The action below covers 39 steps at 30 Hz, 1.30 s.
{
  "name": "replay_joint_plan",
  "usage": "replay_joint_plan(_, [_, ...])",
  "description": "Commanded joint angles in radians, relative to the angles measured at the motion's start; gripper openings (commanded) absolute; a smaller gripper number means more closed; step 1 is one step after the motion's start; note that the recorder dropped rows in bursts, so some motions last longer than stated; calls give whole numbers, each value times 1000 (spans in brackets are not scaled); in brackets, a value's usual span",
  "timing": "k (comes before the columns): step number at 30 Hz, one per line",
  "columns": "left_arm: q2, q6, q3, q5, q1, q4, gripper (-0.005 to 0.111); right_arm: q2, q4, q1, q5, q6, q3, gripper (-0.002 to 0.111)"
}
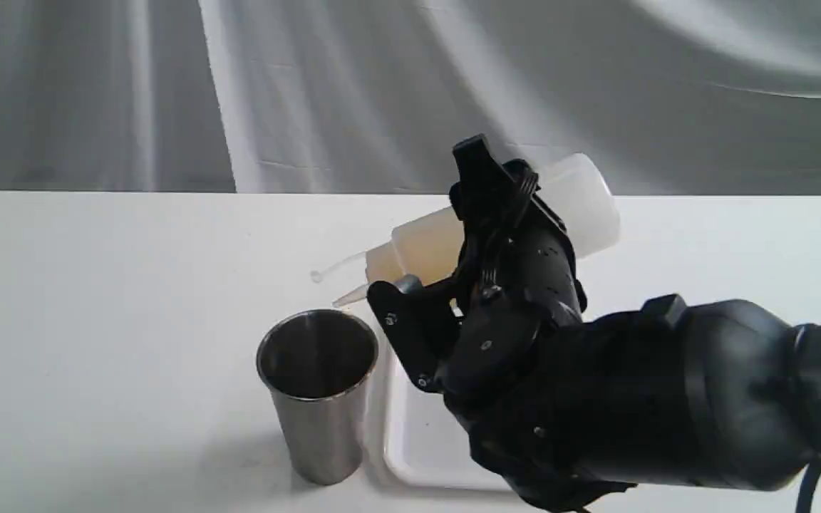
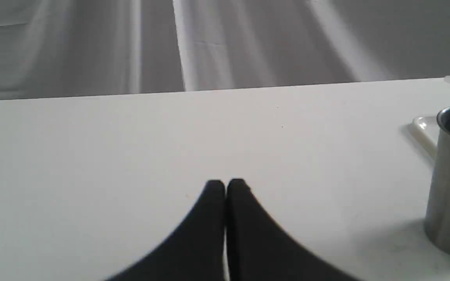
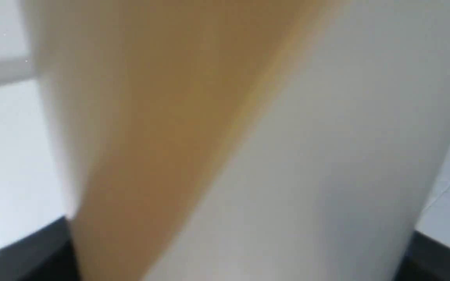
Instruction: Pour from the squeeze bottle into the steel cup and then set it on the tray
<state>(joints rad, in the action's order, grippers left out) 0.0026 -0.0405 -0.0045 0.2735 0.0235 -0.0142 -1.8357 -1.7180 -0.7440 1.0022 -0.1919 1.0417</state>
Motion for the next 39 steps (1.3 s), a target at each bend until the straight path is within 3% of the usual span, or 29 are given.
replay_joint_plan(1, [-3,6,4,-8,-2,-1,0,17,-26,1,30,-54,7,0])
replay_joint_plan(30, [-3,6,4,-8,-2,-1,0,13,-26,26,18,-322,-56,0])
replay_joint_plan(39, [-3,2,4,-8,-2,-1,0,13,-26,26,0,-509,-80,0])
